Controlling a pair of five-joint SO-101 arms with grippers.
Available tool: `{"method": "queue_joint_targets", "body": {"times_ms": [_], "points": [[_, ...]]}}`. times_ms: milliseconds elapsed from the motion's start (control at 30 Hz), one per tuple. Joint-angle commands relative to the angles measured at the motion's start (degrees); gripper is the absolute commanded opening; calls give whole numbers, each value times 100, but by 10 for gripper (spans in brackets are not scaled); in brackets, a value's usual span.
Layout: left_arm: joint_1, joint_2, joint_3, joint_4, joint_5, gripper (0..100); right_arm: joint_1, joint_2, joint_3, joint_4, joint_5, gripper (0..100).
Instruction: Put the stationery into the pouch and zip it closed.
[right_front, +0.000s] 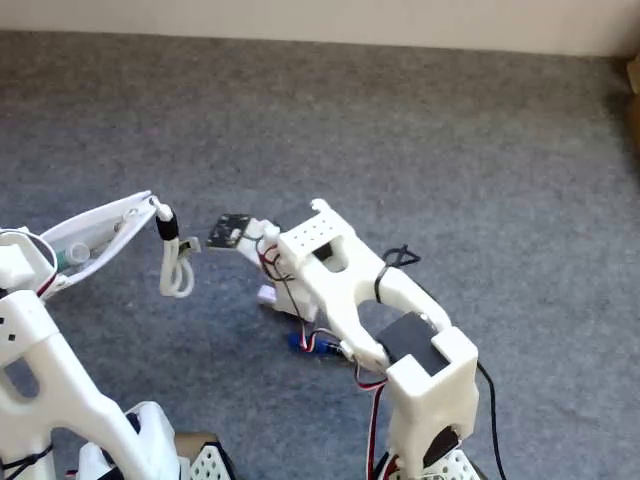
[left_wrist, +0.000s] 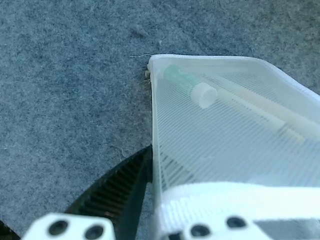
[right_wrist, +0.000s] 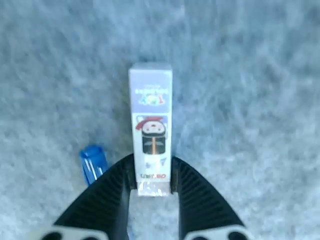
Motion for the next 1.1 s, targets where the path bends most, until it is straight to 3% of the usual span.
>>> {"method": "queue_joint_targets", "body": {"times_ms": [0,167,400,600,1067], "points": [[-92,92,13,-105,62,5,136,-347,-215,163,88,35],[-92,92,13,-105,62,5,127,-347,-910,963,62,193],[-57,92,13,-105,62,5,-233,-347,-1446,1235,-712,202],[-57,92,13,-105,62,5,-620,-312,-1200,558,-756,202],[-48,92,13,-105,62,5,-620,-295,-224,-971,-747,202]]}}
